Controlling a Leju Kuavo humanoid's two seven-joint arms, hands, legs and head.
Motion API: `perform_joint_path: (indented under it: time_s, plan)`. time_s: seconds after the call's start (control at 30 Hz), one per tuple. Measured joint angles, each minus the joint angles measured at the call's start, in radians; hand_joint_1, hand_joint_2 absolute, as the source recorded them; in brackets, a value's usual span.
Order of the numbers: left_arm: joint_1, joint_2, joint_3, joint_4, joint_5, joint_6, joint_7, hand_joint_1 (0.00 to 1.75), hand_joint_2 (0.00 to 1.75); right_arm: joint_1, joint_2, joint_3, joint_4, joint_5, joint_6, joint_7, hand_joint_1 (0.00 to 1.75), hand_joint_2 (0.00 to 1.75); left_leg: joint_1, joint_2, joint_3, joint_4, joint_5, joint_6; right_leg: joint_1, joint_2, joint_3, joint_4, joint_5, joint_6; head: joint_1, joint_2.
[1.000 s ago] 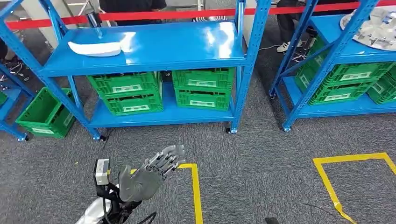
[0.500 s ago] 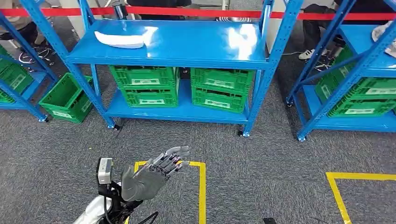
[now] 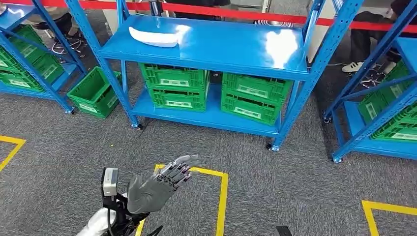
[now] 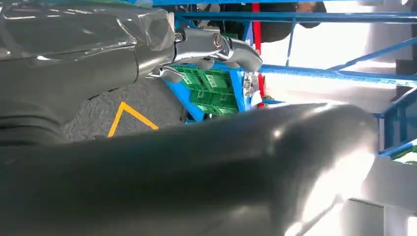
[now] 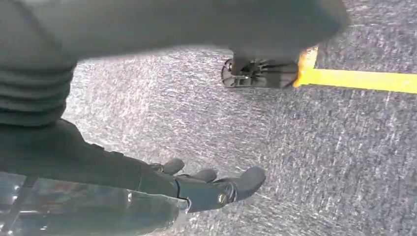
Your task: Take the parts from the cabinet and place them on the table.
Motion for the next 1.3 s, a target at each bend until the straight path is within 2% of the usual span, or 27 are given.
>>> perform_joint_path:
  time_s: [0.03, 0.07, 0.1, 0.17, 0.2, 0.27, 0.33, 0.37, 0.4, 0.47, 0.53, 0.57, 0.63, 0.7, 0.73, 0.77, 0.8, 0.83, 0.87, 0.93, 1.0, 1.03, 1.07, 1.13, 1.23, 1.27, 1.3]
  plan:
    - [0.001, 0.002, 0.000, -0.004, 0.000, 0.001, 0.000, 0.00, 0.00, 0.000, 0.003, 0.000, -0.001, -0.003, 0.000, -0.007, 0.00, 1.75, 0.002, 0.006, -0.002, 0.007, -0.007, -0.005, -0.012, -0.001, 0.002, -0.003, 0.002, -0.005, 0.000, 0.000]
    - [0.002, 0.004, 0.000, -0.010, 0.000, 0.001, 0.000, 0.00, 0.00, 0.000, 0.001, 0.000, -0.002, -0.008, -0.005, -0.015, 0.00, 1.75, 0.001, 0.031, -0.010, 0.034, -0.028, -0.014, -0.012, -0.001, 0.003, -0.003, 0.001, -0.012, -0.003, 0.000]
    - [0.002, 0.005, 0.000, -0.014, 0.000, 0.002, -0.001, 0.00, 0.00, 0.000, 0.001, 0.000, -0.002, -0.011, -0.008, -0.020, 0.00, 1.75, 0.005, 0.042, -0.034, 0.086, -0.061, -0.020, -0.011, -0.002, 0.004, -0.003, 0.001, -0.019, -0.008, 0.000]
    - [0.007, 0.008, 0.000, -0.015, 0.000, 0.002, -0.001, 0.00, 0.00, 0.003, 0.001, 0.000, -0.002, -0.013, -0.027, -0.025, 0.00, 1.75, 0.011, 0.053, -0.117, 0.258, -0.138, -0.029, -0.008, -0.006, 0.003, -0.003, 0.000, -0.021, -0.008, 0.000]
    - [0.012, 0.008, 0.001, -0.015, 0.000, 0.002, -0.001, 0.00, 0.00, 0.003, 0.001, 0.000, -0.002, -0.013, -0.032, -0.025, 0.00, 0.00, 0.014, 0.054, -0.146, 0.314, -0.152, -0.032, -0.008, -0.008, 0.002, -0.003, 0.000, -0.021, -0.008, 0.000]
    - [0.019, 0.009, 0.001, -0.016, -0.002, 0.002, -0.001, 0.00, 0.00, 0.003, 0.002, 0.000, -0.002, -0.013, -0.035, -0.024, 0.00, 0.00, 0.016, 0.056, -0.142, 0.296, -0.117, -0.030, -0.007, -0.009, 0.004, -0.003, -0.001, -0.021, -0.008, 0.000]
    - [0.019, 0.010, 0.003, -0.018, -0.002, 0.001, -0.001, 0.00, 0.00, 0.003, 0.004, 0.000, -0.002, -0.015, -0.035, -0.022, 0.00, 0.00, 0.015, 0.059, -0.050, 0.108, -0.020, -0.017, -0.006, -0.009, 0.008, -0.003, -0.001, -0.020, -0.008, 0.000]
    - [0.019, 0.010, 0.005, -0.021, -0.002, -0.001, -0.001, 0.00, 0.00, 0.003, 0.006, 0.000, -0.003, -0.016, -0.034, -0.021, 0.00, 0.00, 0.011, 0.065, -0.010, 0.027, 0.007, -0.004, -0.006, -0.009, 0.008, -0.004, -0.001, -0.020, -0.008, 0.000]
    - [0.020, 0.010, 0.008, -0.024, -0.002, -0.002, -0.001, 0.00, 0.00, 0.002, 0.010, 0.000, -0.003, -0.018, -0.033, -0.021, 0.00, 0.00, 0.004, 0.073, -0.003, 0.008, -0.006, 0.001, 0.006, -0.009, 0.004, -0.002, -0.003, -0.015, -0.006, 0.000]
    - [0.022, 0.010, 0.008, -0.026, -0.002, -0.002, -0.001, 0.00, 0.00, 0.004, 0.010, 0.000, -0.003, -0.021, -0.031, -0.021, 0.00, 0.00, -0.002, 0.068, -0.009, 0.008, -0.006, 0.003, -0.001, -0.012, 0.003, -0.004, -0.002, -0.007, -0.008, 0.000]
    - [0.024, 0.011, 0.011, -0.031, -0.002, -0.002, -0.001, 0.00, 0.00, 0.004, 0.011, 0.000, -0.003, -0.022, -0.028, -0.021, 0.00, 0.00, -0.004, 0.062, 0.001, -0.012, 0.004, 0.015, 0.001, -0.017, 0.010, -0.016, 0.002, 0.010, -0.008, 0.000]
    - [0.026, 0.009, 0.012, -0.034, -0.003, -0.003, -0.002, 0.00, 0.00, 0.005, 0.011, 0.000, -0.003, -0.023, -0.028, -0.021, 0.00, 0.00, 0.005, 0.062, 0.014, -0.032, 0.016, 0.019, -0.001, -0.014, -0.001, 0.003, -0.009, 0.008, -0.005, 0.000]
    - [0.026, 0.006, 0.014, -0.034, -0.003, -0.002, -0.002, 0.00, 0.00, 0.004, 0.010, 0.000, -0.003, -0.024, -0.028, -0.021, 0.00, 0.00, 0.005, 0.058, 0.014, -0.037, 0.022, 0.028, -0.001, -0.008, -0.055, 0.118, -0.067, -0.005, -0.004, 0.000]
    - [0.032, 0.007, 0.014, -0.034, -0.003, -0.002, -0.001, 0.00, 0.00, 0.007, 0.006, 0.000, -0.003, -0.025, -0.027, -0.021, 0.00, 0.00, 0.002, 0.052, 0.012, -0.036, 0.021, 0.028, -0.002, -0.005, -0.128, 0.266, -0.118, -0.005, -0.005, 0.000]
    - [0.033, 0.007, 0.014, -0.034, -0.003, -0.002, -0.001, 0.00, 0.00, 0.009, 0.006, 0.000, -0.003, -0.025, -0.027, -0.021, 0.00, 0.00, 0.002, 0.049, 0.011, -0.034, 0.021, 0.028, -0.002, -0.005, -0.141, 0.288, -0.118, 0.002, -0.004, 0.000]
    - [0.033, 0.007, 0.014, -0.034, -0.003, -0.002, -0.001, 0.00, 0.00, 0.009, 0.005, 0.001, -0.003, -0.025, -0.027, -0.021, 0.00, 0.00, 0.003, 0.046, 0.011, -0.033, 0.021, 0.028, -0.003, -0.005, -0.128, 0.262, -0.101, 0.012, -0.004, 0.000]
    - [0.033, 0.007, 0.014, -0.034, -0.003, -0.002, -0.001, 0.00, 0.00, 0.008, 0.004, 0.001, -0.003, -0.025, -0.027, -0.021, 0.00, 0.00, 0.003, 0.043, 0.011, -0.030, 0.019, 0.025, -0.005, -0.005, -0.093, 0.189, -0.068, 0.024, -0.004, 0.000]
    - [0.033, 0.007, 0.014, -0.034, -0.003, -0.002, -0.001, 0.00, 0.00, 0.008, 0.002, 0.001, -0.004, -0.025, -0.027, -0.021, 0.00, 1.75, 0.005, 0.040, 0.011, -0.024, 0.016, 0.020, -0.008, -0.005, -0.035, 0.075, -0.025, 0.037, -0.004, 0.000]
    - [0.033, 0.007, 0.014, -0.034, -0.003, -0.002, -0.001, 0.00, 0.00, 0.007, 0.001, 0.000, -0.005, -0.026, -0.027, -0.021, 0.00, 1.75, 0.005, 0.039, 0.010, -0.016, 0.012, 0.014, -0.012, -0.005, 0.008, -0.006, -0.002, 0.040, -0.003, 0.000]
    - [0.033, 0.007, 0.016, -0.035, -0.005, -0.003, -0.001, 0.00, 0.00, 0.006, 0.002, 0.000, -0.005, -0.027, -0.027, -0.024, 0.00, 1.75, -0.003, 0.036, 0.003, -0.005, 0.003, 0.002, -0.005, -0.002, 0.010, -0.010, -0.003, 0.013, -0.005, 0.000]
    - [0.035, 0.007, 0.016, -0.035, -0.008, -0.002, -0.002, 0.00, 0.00, 0.007, 0.002, 0.000, -0.006, -0.029, -0.021, -0.026, 0.00, 1.75, 0.001, 0.036, 0.002, -0.007, 0.006, -0.003, 0.002, -0.002, 0.008, -0.009, -0.002, 0.003, -0.004, 0.000]
    - [0.035, 0.007, 0.016, -0.035, -0.009, -0.002, -0.002, 0.00, 0.00, 0.007, 0.002, 0.001, -0.006, -0.030, -0.018, -0.029, 0.00, 1.75, 0.002, 0.036, 0.002, -0.005, 0.005, -0.005, -0.004, -0.002, 0.009, -0.011, 0.002, -0.004, -0.005, 0.000]
    - [0.035, 0.007, 0.018, -0.035, -0.010, -0.002, -0.003, 0.00, 0.00, 0.007, 0.005, 0.001, -0.006, -0.030, -0.018, -0.037, 0.00, 0.00, 0.006, 0.040, -0.002, 0.007, -0.006, -0.013, -0.011, -0.002, 0.011, -0.013, 0.004, -0.008, -0.004, 0.000]
    - [0.035, 0.007, 0.018, -0.036, -0.011, -0.002, -0.005, 0.00, 0.00, 0.007, 0.004, 0.001, -0.006, -0.030, -0.019, -0.045, 0.00, 0.00, 0.006, 0.046, -0.014, 0.037, -0.030, -0.019, -0.011, -0.002, 0.012, -0.013, 0.002, -0.012, -0.006, 0.000]
    - [0.041, 0.007, 0.020, -0.036, -0.017, 0.011, -0.011, 0.00, 0.00, 0.007, 0.003, 0.009, -0.006, 0.010, -0.076, -0.081, 0.00, 0.00, 0.013, 0.054, -0.127, 0.278, -0.142, -0.034, -0.008, -0.004, 0.010, -0.012, 0.002, -0.018, -0.008, 0.000]
    - [0.047, 0.008, 0.023, -0.037, -0.021, 0.017, -0.013, 0.00, 0.00, 0.007, 0.004, 0.020, -0.006, 0.033, -0.103, -0.089, 0.00, 0.00, 0.015, 0.054, -0.151, 0.324, -0.149, -0.035, -0.008, -0.004, 0.010, -0.012, 0.001, -0.018, -0.008, 0.000]
    - [0.050, 0.008, 0.024, -0.037, -0.021, 0.017, -0.013, 0.00, 0.00, 0.005, 0.004, 0.029, -0.006, 0.038, -0.107, -0.078, 0.00, 0.00, 0.015, 0.055, -0.147, 0.310, -0.128, -0.032, -0.008, -0.003, 0.012, -0.012, 0.001, -0.018, -0.008, 0.000]
